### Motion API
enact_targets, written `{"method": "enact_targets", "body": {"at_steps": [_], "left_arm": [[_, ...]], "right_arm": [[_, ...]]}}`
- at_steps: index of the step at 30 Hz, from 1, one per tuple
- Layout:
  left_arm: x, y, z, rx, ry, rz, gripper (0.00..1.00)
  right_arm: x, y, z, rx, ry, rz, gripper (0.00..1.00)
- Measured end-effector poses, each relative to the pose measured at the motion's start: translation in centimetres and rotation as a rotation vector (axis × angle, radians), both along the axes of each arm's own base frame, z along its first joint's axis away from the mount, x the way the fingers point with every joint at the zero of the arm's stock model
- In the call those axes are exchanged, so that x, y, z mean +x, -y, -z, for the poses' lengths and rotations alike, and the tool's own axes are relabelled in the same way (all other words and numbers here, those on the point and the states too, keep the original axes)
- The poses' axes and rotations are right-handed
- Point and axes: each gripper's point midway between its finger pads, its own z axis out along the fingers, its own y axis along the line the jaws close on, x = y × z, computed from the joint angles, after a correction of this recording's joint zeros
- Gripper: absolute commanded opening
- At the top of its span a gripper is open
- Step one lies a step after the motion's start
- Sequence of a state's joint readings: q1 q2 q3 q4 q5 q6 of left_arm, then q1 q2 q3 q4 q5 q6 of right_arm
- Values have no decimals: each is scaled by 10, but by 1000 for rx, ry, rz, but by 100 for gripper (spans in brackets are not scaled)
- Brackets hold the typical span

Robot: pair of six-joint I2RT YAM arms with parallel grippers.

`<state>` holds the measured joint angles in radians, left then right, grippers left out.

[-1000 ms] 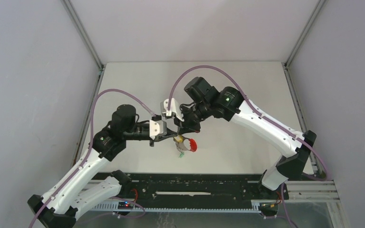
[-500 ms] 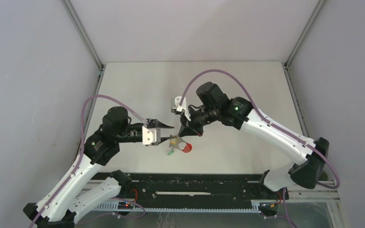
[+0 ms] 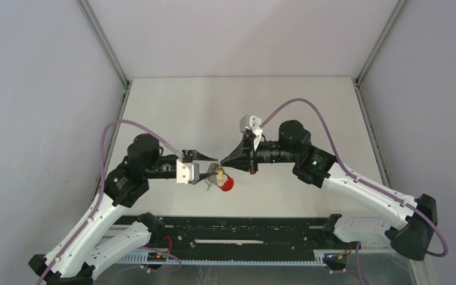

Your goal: Put the keys on the keyring

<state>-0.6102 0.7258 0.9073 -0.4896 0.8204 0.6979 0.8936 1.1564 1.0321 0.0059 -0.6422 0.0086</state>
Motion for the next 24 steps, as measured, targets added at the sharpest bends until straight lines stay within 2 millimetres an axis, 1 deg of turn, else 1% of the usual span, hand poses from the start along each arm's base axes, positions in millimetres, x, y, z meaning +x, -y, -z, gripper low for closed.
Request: {"method": "enact_targets", "body": {"at_steps": [3,6,9,11,12,15,16,21,24], "left_arm": [[0,1,-4,-16,-13,-4,41],[1,3,-10,-43,-22,-11,41],[1,4,-13,-54,-37,-16,42],[1,4,-14,-60,-47,-21,41],[2,4,-15,-63,-49,-25,38],[4,5,-19,-81,-57,-39,24],[4,5,-22,-91,-61,-45,22],[4,5,-28,-126,-118,-71,18],[3,6,-27,-132,-166,-78,17]], "right_arm": [[2,0,-5,60,-2,31,0],[4,3,-5,106,-9,69,0],[7,6,-5,152,-14,103,0],[7,8,-5,193,-17,119,0],[7,9,-5,206,-21,123,0],[7,9,-7,247,-33,130,0],[7,9,-9,259,-35,131,0],[6,8,-28,330,-20,137,0],[5,7,-32,347,-12,139,0]]}}
